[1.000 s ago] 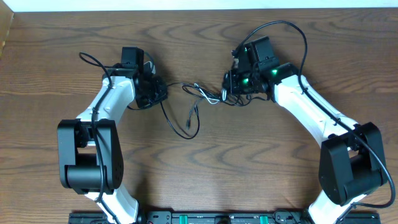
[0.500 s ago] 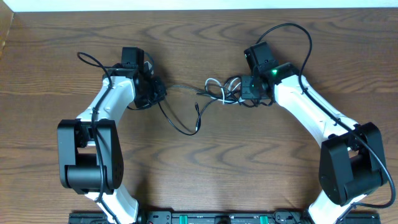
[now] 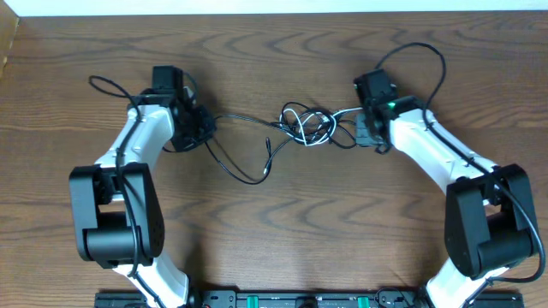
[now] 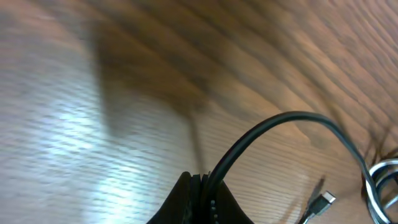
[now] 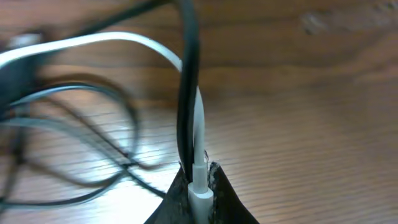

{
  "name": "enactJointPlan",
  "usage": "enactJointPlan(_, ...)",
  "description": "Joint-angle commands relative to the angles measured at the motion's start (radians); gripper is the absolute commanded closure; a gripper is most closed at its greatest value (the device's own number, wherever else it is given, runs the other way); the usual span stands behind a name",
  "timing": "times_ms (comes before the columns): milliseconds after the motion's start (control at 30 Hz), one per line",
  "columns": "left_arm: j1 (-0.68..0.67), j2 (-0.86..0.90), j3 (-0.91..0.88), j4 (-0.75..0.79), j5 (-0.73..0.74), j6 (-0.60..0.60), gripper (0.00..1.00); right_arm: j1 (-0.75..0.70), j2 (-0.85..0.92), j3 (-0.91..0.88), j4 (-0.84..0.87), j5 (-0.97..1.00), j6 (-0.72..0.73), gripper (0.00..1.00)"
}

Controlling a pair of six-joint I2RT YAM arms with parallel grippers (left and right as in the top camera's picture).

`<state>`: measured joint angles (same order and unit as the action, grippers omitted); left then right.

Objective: Untangle cables

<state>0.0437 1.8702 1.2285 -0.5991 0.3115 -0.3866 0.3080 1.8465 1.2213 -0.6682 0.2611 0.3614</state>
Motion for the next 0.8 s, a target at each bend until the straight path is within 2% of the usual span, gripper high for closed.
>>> enactJointPlan(0,0.037,0.013,0.006,-0.011,-0.021,-0.032,0.93,-0.063,0.005,-0.044,0.009,0.036,-0.011,0.98)
enactJointPlan(267,0.058,0.013,0.006,-0.021,-0.017,-0.068,0.92,-0.16,0.005,-0.078,0.028,-0.077,-0.011,0.95)
enactJointPlan(433,0.057,0.013,0.006,-0.021,-0.01,-0.068,0.93,-0.174,0.005,-0.078,0.06,-0.204,-0.011,0.82)
enactJointPlan(500,0.057,0.013,0.006,-0.021,0.001,-0.067,0.92,-0.172,0.004,-0.076,0.076,-0.275,-0.019,0.68)
enactJointPlan(600,0.055,0.013,0.006,-0.003,0.104,-0.003,0.79,-0.172,0.003,-0.056,0.099,-0.467,-0.096,0.53)
enactJointPlan(700,0.051,0.013,0.006,0.026,0.241,0.099,0.62,-0.17,0.003,-0.011,0.091,-0.592,-0.101,0.49)
enactJointPlan(767,0.044,0.013,0.006,0.038,0.315,0.163,0.47,-0.169,0.003,0.019,0.086,-0.683,-0.102,0.48)
